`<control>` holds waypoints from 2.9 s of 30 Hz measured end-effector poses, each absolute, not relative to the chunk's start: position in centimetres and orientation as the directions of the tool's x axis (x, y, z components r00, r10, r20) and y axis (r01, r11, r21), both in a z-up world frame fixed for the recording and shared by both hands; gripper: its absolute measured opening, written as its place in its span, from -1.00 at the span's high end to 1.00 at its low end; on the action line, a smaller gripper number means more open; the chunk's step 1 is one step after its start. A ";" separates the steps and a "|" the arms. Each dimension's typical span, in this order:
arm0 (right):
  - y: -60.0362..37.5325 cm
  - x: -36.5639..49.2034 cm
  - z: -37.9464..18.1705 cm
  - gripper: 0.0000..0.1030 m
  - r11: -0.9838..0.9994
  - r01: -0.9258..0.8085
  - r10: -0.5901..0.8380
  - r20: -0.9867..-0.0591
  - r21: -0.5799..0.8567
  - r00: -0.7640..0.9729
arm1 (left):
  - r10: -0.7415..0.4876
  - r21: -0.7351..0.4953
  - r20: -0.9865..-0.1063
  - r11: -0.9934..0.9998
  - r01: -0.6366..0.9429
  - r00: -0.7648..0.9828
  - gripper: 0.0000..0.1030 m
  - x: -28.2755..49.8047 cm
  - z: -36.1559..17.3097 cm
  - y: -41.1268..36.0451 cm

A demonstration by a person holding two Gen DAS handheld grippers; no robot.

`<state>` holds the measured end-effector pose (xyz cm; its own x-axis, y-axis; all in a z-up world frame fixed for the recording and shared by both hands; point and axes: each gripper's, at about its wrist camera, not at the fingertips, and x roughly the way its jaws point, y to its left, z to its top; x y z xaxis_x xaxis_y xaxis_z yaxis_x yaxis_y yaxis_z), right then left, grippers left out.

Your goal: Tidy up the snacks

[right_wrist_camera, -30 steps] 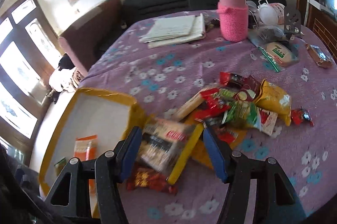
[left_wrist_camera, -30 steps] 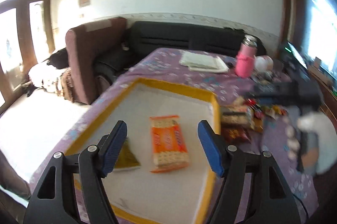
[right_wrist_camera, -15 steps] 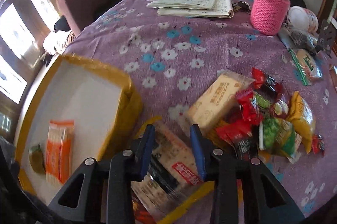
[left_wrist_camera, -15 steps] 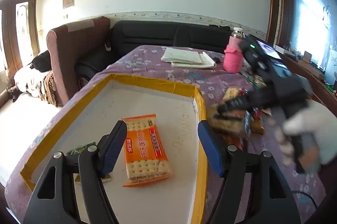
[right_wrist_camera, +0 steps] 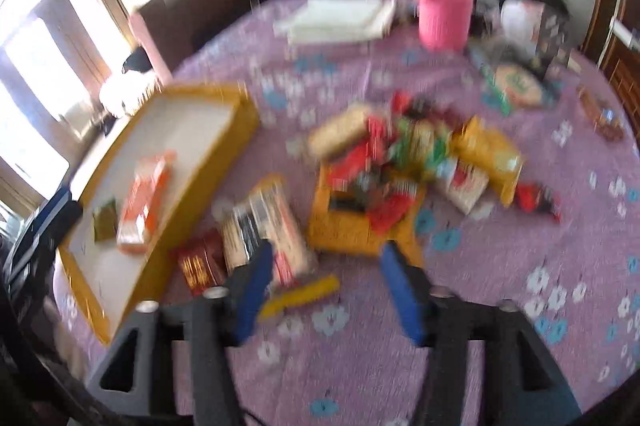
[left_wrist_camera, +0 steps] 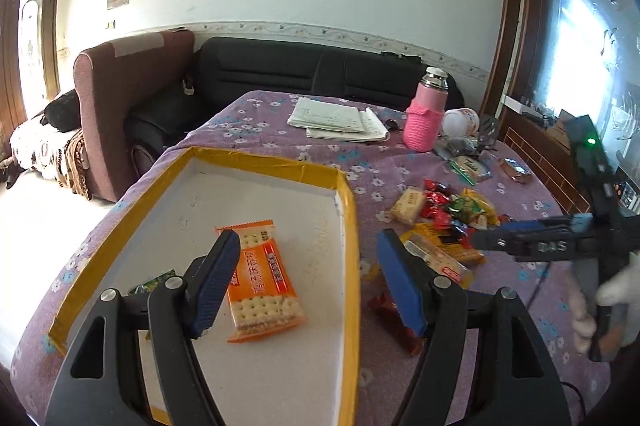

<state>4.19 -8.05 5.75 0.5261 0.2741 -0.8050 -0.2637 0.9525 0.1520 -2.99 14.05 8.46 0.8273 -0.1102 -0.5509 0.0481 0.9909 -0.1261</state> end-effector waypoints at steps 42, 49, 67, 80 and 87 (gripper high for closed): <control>-18.7 -0.2 2.1 0.25 0.893 -0.083 0.403 -0.705 0.442 0.583 | -0.316 -0.210 -0.782 0.945 0.251 0.537 -0.37 8.4 8.3 4.1; -14.9 0.2 1.4 0.22 0.907 -0.061 0.374 -0.728 0.417 0.575 | -0.246 -0.144 -0.841 0.961 0.238 0.482 -0.36 15.4 5.3 1.0; -16.0 0.7 0.5 0.97 0.901 -0.058 0.375 -0.701 0.431 0.607 | -0.176 -0.009 -0.890 0.929 0.370 0.420 0.25 19.0 -0.3 -2.1; -15.1 -1.9 1.2 0.26 0.847 -0.034 0.454 -0.688 0.531 0.565 | -0.240 -0.110 -0.865 0.948 0.299 0.441 0.39 17.1 0.9 0.2; -11.9 -1.0 0.6 0.22 0.916 0.055 0.295 -0.762 0.397 0.576 | -0.320 -0.192 -0.803 0.938 0.290 0.504 0.39 14.2 4.7 2.4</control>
